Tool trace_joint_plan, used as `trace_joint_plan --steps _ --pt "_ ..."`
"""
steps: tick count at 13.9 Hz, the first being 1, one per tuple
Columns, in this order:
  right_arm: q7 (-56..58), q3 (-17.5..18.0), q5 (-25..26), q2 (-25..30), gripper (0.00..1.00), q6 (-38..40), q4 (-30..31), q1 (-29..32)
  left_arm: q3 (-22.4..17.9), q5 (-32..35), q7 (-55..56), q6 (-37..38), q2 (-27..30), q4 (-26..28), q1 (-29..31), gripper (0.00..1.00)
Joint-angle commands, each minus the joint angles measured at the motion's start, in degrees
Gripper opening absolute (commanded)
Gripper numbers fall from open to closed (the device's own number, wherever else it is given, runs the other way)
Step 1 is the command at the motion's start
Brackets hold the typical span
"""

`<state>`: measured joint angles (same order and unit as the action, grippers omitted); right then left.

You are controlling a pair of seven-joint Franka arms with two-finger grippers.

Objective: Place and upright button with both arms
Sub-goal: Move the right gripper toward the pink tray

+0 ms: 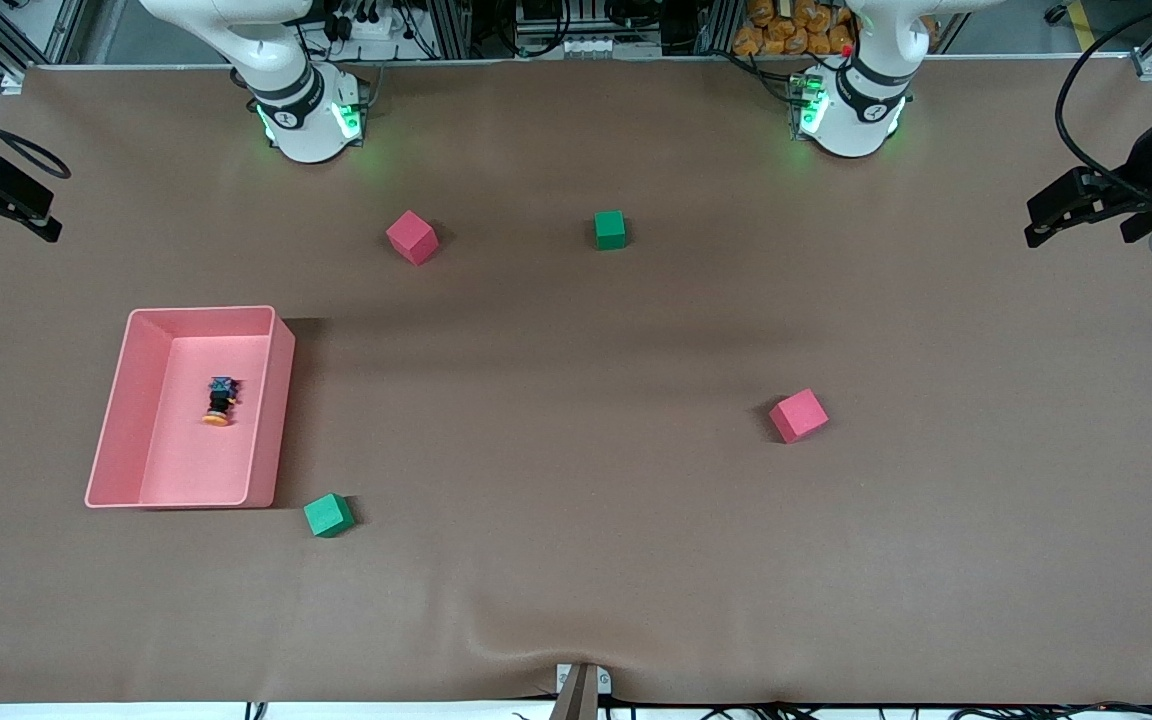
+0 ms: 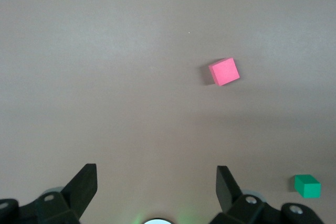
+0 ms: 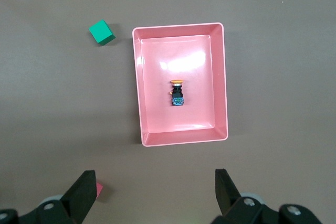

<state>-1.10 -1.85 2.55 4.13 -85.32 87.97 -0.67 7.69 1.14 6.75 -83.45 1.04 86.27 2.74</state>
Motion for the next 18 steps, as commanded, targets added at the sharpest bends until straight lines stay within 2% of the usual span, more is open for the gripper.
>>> trace_joint_plan --steps 1,6,8,13,15,16,18 --pt "0.7 0.4 1.4 1.0 1.00 0.4 0.3 0.4 0.2 -0.3 -0.1 1.9 0.8 -0.6 0.2 1.00" --pt "0.7 0.3 0.6 0.7 1.00 0.2 0.3 0.5 0.1 0.3 -0.1 2.1 0.0 -2.4 -0.2 1.00" --pt "0.7 -1.4 0.0 -0.6 1.00 0.2 0.0 0.3 0.1 0.3 -0.2 2.1 -0.1 -2.4 -0.4 1.00" --pt "1.0 -1.6 0.7 -8.6 1.00 0.2 0.5 0.3 0.1 -0.1 -0.2 2.1 -0.7 -2.4 -0.3 1.00" --pt "1.3 -2.3 -1.0 -12.2 1.00 -1.8 3.2 1.1 0.1 -0.1 -0.2 2.1 -0.8 -2.4 -0.3 1.00" --pt "1.4 -2.5 -3.1 -12.9 1.00 -6.0 6.2 1.7 0.1 -0.1 -0.2 2.1 -0.7 -2.4 -0.3 1.00" --pt "1.4 -2.6 -4.3 -14.0 1.00 -16.0 14.1 2.7 0.1 -0.1 -0.4 2.1 -0.7 -2.4 -0.3 1.00"
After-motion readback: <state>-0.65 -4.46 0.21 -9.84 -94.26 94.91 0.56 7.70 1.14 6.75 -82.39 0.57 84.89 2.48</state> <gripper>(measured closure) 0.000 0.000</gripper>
